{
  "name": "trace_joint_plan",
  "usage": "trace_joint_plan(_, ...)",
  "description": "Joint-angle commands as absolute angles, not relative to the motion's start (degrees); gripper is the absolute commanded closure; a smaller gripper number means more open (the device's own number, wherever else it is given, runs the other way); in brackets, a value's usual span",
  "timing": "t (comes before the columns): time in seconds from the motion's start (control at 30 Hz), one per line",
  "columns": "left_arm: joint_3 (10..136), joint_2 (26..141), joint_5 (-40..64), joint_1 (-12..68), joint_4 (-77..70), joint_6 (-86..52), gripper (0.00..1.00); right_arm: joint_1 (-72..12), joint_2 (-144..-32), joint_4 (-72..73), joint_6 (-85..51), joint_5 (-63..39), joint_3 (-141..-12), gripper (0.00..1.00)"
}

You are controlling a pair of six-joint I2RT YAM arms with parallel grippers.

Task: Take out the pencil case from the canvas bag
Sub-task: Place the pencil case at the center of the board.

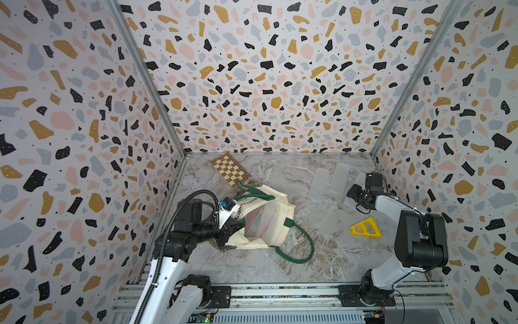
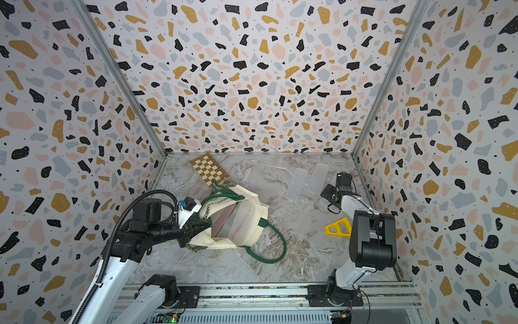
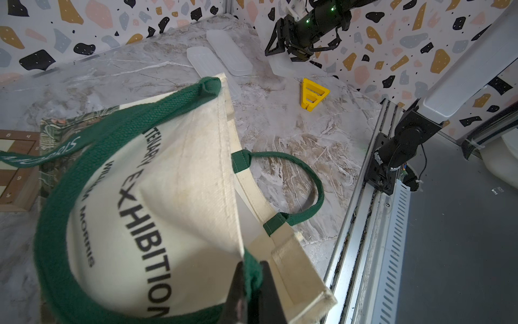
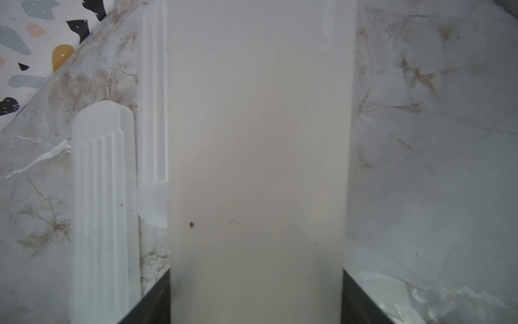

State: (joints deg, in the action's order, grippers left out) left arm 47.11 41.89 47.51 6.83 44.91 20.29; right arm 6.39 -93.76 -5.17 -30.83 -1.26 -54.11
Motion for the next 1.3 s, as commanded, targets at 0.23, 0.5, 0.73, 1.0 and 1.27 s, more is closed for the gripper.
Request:
trace_joint_plan(0.23, 46.6, 41.4, 48.7, 6.1, 43.2, 20.1, 1.0, 7.3, -100.3, -8.9, -28.2, 2.0, -61.2, 0.28)
trace_joint_plan(0.5, 46.5, 41.9, 48.9, 5.8, 43.0, 19.8, 1.0, 7.6, -102.6, -8.7, -28.8, 1.3, -62.4, 0.25)
trace_joint_plan(0.73, 46.5, 41.6, 49.1, 5.6, 43.1, 19.7, 1.0, 7.6, -104.9, -10.5, -29.1, 1.8, -64.7, 0.19)
trace_joint_plan(1.0, 46.5, 41.7, 49.4, 5.6, 43.0, 19.6, 1.0, 7.6, -102.0, -9.8, -30.1, 1.4, -62.6, 0.07)
trace_joint_plan(1.27, 47.0, 41.6, 48.7, 5.5, 42.9, 19.7, 1.0, 6.7, -96.1, -10.0, -31.5, 1.7, -60.4, 0.01)
